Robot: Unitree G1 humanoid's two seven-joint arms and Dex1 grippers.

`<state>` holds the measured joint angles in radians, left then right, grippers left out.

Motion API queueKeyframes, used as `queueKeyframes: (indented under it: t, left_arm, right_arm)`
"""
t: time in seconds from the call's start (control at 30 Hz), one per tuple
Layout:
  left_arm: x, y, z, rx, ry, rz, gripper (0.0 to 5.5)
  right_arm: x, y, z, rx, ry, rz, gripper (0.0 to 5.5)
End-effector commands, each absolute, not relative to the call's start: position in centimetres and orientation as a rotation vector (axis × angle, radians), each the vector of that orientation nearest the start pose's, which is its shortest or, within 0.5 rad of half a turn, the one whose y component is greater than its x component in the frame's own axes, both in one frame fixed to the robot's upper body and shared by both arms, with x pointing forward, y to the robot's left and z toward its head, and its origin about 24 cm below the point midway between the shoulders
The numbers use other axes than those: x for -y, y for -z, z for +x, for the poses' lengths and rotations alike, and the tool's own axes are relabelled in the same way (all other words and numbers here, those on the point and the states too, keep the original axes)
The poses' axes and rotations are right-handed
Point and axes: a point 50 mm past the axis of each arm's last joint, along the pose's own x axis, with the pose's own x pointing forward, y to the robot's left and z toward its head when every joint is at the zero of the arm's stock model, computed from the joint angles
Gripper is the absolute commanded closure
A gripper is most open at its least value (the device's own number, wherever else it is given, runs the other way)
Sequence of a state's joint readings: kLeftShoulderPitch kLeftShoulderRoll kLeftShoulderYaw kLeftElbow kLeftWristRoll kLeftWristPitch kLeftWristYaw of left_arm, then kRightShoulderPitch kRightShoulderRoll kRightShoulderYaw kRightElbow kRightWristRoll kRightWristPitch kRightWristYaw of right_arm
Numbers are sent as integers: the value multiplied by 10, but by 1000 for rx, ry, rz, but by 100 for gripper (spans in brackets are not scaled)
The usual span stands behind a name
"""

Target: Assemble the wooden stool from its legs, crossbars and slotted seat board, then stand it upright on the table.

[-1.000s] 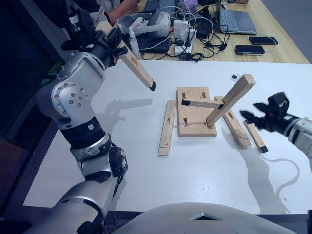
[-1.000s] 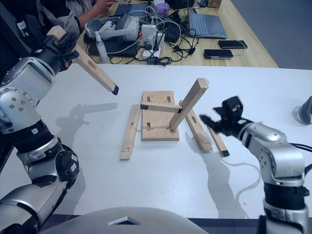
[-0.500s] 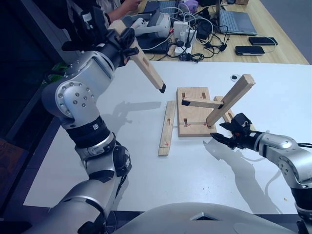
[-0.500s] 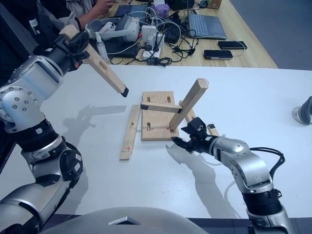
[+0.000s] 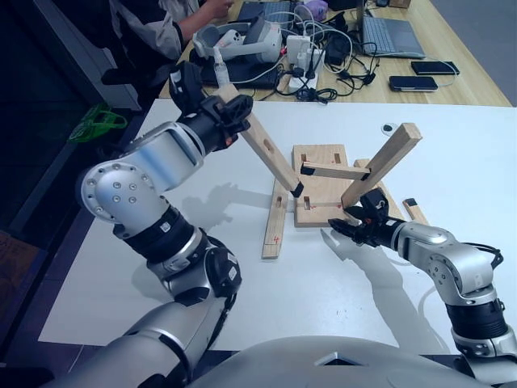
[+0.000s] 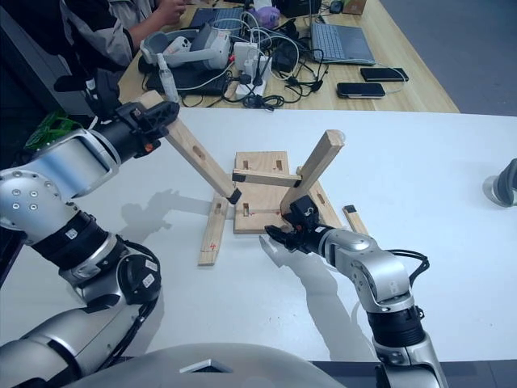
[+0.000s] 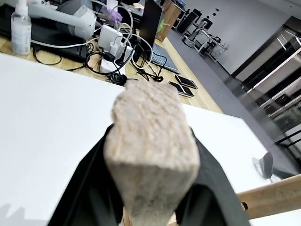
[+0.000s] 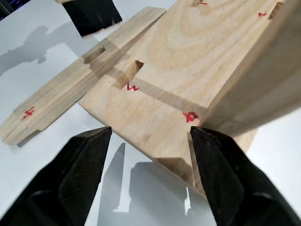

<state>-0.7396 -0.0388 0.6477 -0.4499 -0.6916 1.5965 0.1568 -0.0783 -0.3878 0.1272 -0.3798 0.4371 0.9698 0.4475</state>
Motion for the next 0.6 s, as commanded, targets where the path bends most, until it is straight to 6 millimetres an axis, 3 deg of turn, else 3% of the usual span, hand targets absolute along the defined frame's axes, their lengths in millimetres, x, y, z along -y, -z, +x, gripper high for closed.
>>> queueKeyframes:
  t: [0.03, 0.2, 0.4, 0.6]
  left_arm:
    - [-147, -193, 285, -355, 302, -546, 448]
    - [-138, -177, 280, -413, 225, -532, 448]
    - [-128, -160, 267, -456, 167, -590, 448]
    - [-133, -172, 272, -380, 180, -687, 448]
  right_arm:
    - [130, -66, 229, -597, -729, 76, 235]
    - [136, -72, 227, -597, -732, 45, 235]
    - [162, -75, 228, -609, -661, 11, 235]
    - [170, -74, 228, -620, -640, -1, 235]
